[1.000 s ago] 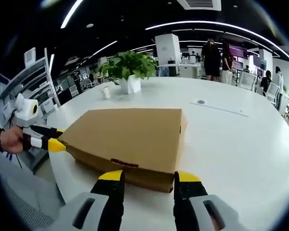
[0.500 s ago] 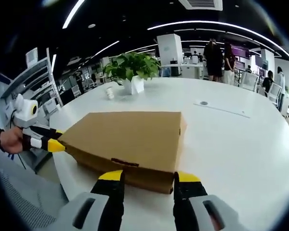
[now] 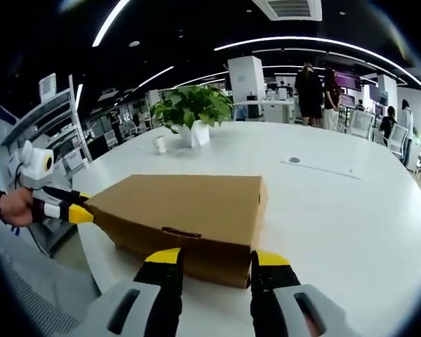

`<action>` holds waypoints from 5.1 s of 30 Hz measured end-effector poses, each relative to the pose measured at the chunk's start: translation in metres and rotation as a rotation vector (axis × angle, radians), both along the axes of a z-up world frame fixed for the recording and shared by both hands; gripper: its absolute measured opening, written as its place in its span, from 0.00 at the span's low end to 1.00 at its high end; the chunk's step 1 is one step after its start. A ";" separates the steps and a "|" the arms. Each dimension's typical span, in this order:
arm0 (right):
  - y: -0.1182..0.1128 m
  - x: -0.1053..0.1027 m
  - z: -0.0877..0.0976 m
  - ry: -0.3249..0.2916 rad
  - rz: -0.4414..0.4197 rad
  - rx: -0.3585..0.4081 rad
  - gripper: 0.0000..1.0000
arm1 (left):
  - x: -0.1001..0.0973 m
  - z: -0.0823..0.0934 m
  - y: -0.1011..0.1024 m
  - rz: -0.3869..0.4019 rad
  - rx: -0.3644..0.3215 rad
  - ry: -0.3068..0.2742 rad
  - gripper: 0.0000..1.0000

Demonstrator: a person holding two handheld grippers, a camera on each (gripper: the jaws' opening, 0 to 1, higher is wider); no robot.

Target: Operate the shoe box by opening the lid, removing the specified soft item, and placing it in the target area until the item is outside and the box remains undamaged.

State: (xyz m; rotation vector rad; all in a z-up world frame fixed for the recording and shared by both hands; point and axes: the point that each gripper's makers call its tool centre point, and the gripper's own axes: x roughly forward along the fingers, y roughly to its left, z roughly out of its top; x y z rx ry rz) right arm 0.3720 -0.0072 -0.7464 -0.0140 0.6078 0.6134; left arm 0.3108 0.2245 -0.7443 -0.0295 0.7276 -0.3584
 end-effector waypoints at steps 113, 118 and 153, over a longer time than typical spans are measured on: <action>0.030 0.092 0.135 -0.234 -0.029 0.097 0.32 | 0.077 0.103 0.045 0.028 0.289 -0.329 0.03; 0.030 0.090 0.136 -0.230 -0.031 0.092 0.32 | 0.078 0.103 0.046 0.030 0.286 -0.329 0.03; 0.013 0.080 0.117 -0.250 0.008 -0.007 0.30 | 0.074 0.102 0.047 0.050 0.246 -0.316 0.02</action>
